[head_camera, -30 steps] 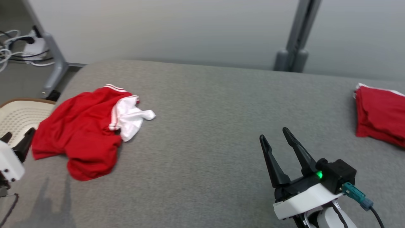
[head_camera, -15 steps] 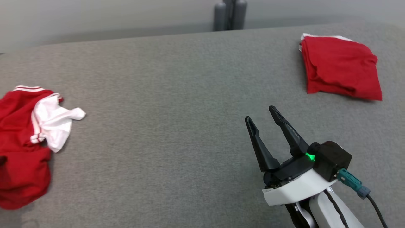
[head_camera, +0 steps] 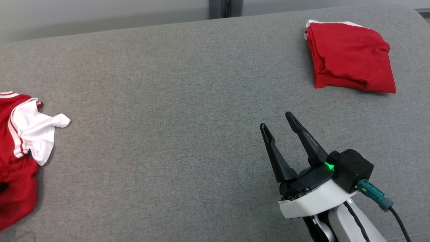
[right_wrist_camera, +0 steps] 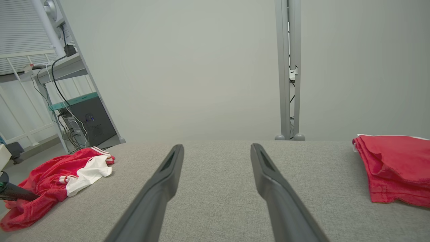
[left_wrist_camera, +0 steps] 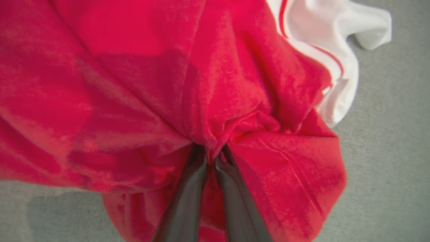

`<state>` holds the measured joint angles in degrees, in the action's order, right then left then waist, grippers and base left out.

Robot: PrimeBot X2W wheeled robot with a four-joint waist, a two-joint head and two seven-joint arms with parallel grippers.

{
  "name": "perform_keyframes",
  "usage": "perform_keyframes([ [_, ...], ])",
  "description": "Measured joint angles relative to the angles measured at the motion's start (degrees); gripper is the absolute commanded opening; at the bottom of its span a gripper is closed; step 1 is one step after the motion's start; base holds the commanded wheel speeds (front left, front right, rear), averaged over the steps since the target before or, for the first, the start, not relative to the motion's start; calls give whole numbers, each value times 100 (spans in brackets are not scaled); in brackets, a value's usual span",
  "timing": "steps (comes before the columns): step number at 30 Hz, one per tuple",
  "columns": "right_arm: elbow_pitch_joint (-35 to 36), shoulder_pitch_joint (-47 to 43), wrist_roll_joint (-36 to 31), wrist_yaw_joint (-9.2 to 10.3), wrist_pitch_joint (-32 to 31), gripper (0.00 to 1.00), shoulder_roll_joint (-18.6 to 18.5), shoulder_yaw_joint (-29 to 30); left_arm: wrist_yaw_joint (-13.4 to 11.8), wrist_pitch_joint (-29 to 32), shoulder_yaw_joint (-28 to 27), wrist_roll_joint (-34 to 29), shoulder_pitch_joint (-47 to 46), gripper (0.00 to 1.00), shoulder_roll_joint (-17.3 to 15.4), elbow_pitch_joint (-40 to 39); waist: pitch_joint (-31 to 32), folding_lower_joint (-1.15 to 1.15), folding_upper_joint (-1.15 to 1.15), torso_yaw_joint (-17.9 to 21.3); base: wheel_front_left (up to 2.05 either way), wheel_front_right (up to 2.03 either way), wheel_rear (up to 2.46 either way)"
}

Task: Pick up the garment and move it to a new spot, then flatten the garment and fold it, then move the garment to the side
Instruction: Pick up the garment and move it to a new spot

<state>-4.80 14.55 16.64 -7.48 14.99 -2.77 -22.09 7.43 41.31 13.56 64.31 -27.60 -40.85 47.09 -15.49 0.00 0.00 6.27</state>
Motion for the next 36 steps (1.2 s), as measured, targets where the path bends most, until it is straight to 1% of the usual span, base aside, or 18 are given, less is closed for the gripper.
perform_keyframes([
  [8,-127,-4,53,0,0,100,2,-56,1,-654,437,-32,-83,0,-222,-564,198,0,0,-84,0,0,0],
  [11,-175,-16,111,0,0,100,2,-81,1,-695,602,-74,-114,0,-303,-751,308,0,0,-100,0,0,0],
  [18,-270,-122,276,0,0,100,2,-47,1,-923,1206,-247,-407,0,-572,-1699,751,0,0,-103,0,0,0],
  [24,-307,-231,390,0,-1,100,3,24,1,-935,1898,-546,-721,0,-769,-2455,1088,0,0,62,0,0,0],
  [30,-345,-367,455,0,0,100,3,145,4,-901,2429,-580,-1080,0,-612,-3200,1357,0,0,392,0,0,0],
  [34,-326,-421,463,0,0,100,4,255,4,-975,2689,-582,-1339,0,-415,-3782,1477,0,0,652,0,0,0],
  [36,-314,-446,463,0,0,100,3,330,4,-1072,2783,-515,-1489,0,-241,-4063,1510,0,0,771,0,0,0],
])
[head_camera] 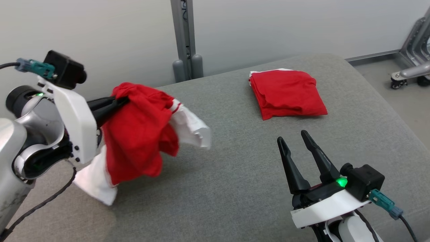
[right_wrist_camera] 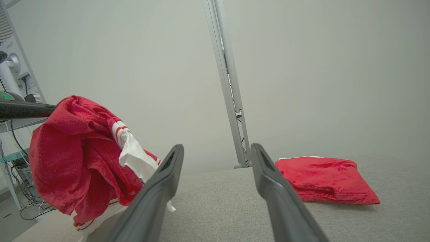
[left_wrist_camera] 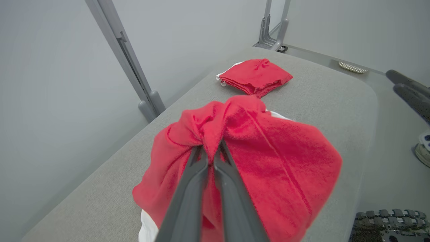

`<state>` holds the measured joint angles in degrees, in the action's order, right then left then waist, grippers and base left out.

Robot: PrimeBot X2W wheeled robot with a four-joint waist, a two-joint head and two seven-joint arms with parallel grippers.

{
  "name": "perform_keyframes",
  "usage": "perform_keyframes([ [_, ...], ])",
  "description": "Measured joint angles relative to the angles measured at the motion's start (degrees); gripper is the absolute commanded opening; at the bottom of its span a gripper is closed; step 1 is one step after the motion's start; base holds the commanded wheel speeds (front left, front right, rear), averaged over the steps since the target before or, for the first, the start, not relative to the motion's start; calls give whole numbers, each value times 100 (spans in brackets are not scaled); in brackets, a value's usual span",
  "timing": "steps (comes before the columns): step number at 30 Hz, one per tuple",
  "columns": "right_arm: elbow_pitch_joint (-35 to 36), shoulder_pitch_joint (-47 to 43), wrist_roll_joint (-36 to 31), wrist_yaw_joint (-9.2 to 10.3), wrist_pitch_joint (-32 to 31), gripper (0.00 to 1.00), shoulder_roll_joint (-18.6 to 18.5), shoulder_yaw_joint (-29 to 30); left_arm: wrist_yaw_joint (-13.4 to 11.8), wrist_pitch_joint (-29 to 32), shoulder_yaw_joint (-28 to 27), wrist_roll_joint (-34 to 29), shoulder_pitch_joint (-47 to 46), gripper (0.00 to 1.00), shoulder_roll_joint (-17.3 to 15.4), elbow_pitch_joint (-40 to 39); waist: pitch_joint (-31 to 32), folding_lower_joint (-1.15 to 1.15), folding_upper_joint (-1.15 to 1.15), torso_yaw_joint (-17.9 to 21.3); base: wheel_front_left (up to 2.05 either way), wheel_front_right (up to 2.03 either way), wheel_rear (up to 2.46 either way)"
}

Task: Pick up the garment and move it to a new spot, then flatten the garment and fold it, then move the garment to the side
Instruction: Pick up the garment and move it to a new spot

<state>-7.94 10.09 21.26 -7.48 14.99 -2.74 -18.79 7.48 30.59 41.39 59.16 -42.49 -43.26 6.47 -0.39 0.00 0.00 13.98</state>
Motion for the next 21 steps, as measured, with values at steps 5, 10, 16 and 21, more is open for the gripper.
perform_keyframes([
  [5,19,-19,-20,0,0,100,-2,143,1,-248,104,189,-313,0,320,-442,25,0,0,210,0,0,0],
  [10,32,-64,-57,0,0,100,-2,215,1,-298,299,455,-222,0,343,-508,-13,0,0,255,0,0,0],
  [16,8,-104,-89,0,0,100,-1,213,1,-494,988,632,566,0,225,-94,-100,0,0,200,0,0,0],
  [21,-12,-31,-114,0,0,100,1,192,1,-916,1608,356,704,0,101,645,-178,0,0,122,0,0,0],
])
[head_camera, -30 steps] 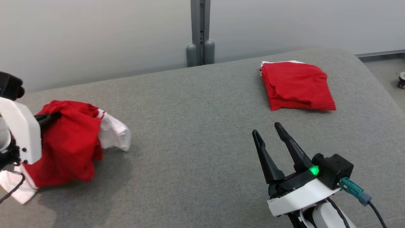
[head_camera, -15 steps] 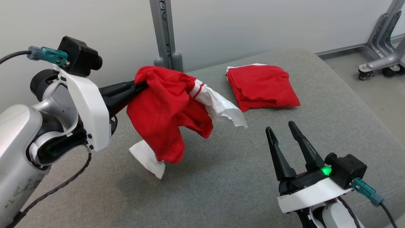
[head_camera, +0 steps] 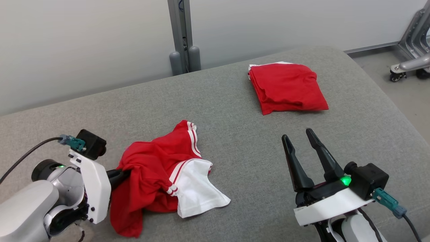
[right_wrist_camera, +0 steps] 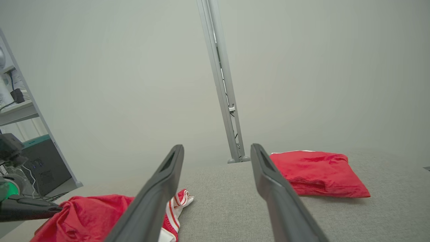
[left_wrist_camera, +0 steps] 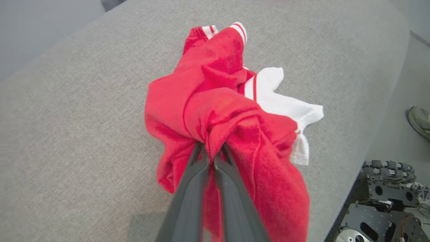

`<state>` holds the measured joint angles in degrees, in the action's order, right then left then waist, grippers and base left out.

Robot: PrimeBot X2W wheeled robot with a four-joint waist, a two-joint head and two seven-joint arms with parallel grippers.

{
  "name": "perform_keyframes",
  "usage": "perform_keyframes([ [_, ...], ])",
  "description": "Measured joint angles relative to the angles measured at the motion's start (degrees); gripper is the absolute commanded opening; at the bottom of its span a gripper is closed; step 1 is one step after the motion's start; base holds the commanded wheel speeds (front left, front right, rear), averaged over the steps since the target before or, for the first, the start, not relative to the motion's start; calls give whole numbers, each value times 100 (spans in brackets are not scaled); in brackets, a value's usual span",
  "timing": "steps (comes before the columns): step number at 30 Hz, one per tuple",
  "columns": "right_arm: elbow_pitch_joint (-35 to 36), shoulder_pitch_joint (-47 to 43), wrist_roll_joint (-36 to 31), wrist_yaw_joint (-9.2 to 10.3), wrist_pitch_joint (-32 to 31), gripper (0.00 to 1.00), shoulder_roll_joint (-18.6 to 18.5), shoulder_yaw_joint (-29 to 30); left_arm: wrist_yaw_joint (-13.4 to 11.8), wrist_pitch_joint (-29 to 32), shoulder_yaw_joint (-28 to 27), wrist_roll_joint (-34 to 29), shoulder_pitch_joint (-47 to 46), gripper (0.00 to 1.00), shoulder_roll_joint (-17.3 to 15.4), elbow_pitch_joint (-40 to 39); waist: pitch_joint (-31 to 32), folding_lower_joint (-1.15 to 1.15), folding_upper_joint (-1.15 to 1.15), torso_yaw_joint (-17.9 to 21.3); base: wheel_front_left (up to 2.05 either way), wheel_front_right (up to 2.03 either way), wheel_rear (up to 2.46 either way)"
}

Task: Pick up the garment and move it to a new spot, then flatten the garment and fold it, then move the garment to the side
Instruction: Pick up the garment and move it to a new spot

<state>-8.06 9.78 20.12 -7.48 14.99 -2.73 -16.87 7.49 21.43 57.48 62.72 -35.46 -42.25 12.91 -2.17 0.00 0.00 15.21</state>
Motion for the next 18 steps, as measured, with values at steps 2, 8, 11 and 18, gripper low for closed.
perform_keyframes([
  [2,9,25,138,0,0,100,-2,-51,0,-283,181,79,-30,0,56,443,-13,0,0,-52,0,0,0],
  [8,-37,24,210,0,0,100,-1,-102,0,-489,599,371,-172,100,175,972,14,0,0,-170,0,0,0],
  [11,-80,13,192,0,0,100,1,-87,0,-726,738,387,-322,100,201,1061,60,0,0,-258,0,0,0],
  [18,-174,-86,87,0,0,100,-2,69,0,-1555,742,280,-667,100,-20,975,190,0,0,-539,0,0,0],
])
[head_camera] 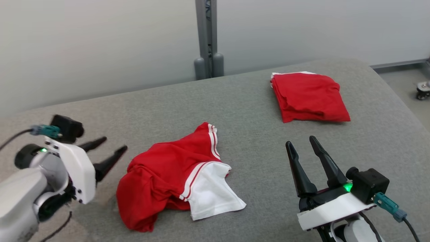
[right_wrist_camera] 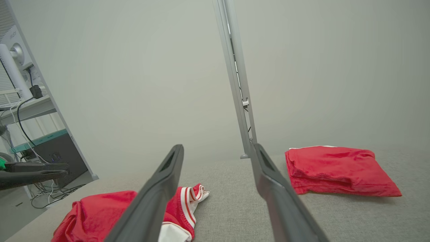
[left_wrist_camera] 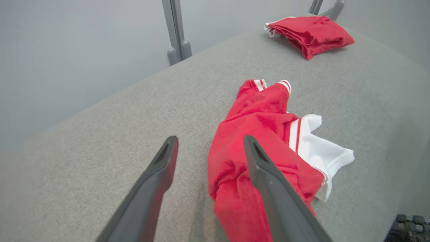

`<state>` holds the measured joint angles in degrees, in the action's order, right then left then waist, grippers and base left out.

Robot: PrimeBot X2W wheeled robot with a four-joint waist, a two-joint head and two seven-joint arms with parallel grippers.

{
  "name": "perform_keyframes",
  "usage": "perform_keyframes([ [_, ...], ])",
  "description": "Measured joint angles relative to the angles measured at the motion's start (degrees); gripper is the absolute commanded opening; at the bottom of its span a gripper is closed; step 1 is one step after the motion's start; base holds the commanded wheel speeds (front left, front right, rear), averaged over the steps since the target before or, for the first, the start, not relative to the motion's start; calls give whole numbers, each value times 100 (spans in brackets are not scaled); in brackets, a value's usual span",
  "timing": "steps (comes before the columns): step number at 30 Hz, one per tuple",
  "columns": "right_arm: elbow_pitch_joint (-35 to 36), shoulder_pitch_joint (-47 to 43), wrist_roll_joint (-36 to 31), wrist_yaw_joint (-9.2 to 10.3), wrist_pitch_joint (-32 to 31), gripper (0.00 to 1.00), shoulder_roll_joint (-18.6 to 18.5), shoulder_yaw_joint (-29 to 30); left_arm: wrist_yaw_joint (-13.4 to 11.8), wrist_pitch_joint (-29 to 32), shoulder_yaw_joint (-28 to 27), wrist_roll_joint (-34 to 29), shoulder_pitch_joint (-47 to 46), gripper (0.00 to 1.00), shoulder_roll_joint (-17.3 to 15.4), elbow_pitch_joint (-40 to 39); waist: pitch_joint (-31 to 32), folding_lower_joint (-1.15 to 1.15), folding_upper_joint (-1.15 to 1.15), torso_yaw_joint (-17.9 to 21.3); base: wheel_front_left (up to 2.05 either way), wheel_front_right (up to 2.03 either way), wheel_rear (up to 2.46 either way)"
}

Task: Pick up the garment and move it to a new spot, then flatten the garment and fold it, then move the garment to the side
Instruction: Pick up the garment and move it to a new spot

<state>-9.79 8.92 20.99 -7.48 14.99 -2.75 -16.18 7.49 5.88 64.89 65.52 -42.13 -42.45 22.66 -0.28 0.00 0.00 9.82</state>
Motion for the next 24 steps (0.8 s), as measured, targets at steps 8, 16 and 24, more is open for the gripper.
perform_keyframes([
  [8,-123,-212,-181,0,0,100,3,230,-668,-1238,-525,91,432,100,-179,-327,218,0,0,-388,0,0,0],
  [16,-81,-364,-370,0,0,100,0,506,-1666,-2079,-1458,-254,1489,100,-380,-1114,351,0,0,-631,0,0,0],
  [24,-31,-539,-492,0,0,100,-1,846,-1964,-2095,-3652,-1716,3240,100,615,-1944,324,0,0,-757,0,0,0],
])
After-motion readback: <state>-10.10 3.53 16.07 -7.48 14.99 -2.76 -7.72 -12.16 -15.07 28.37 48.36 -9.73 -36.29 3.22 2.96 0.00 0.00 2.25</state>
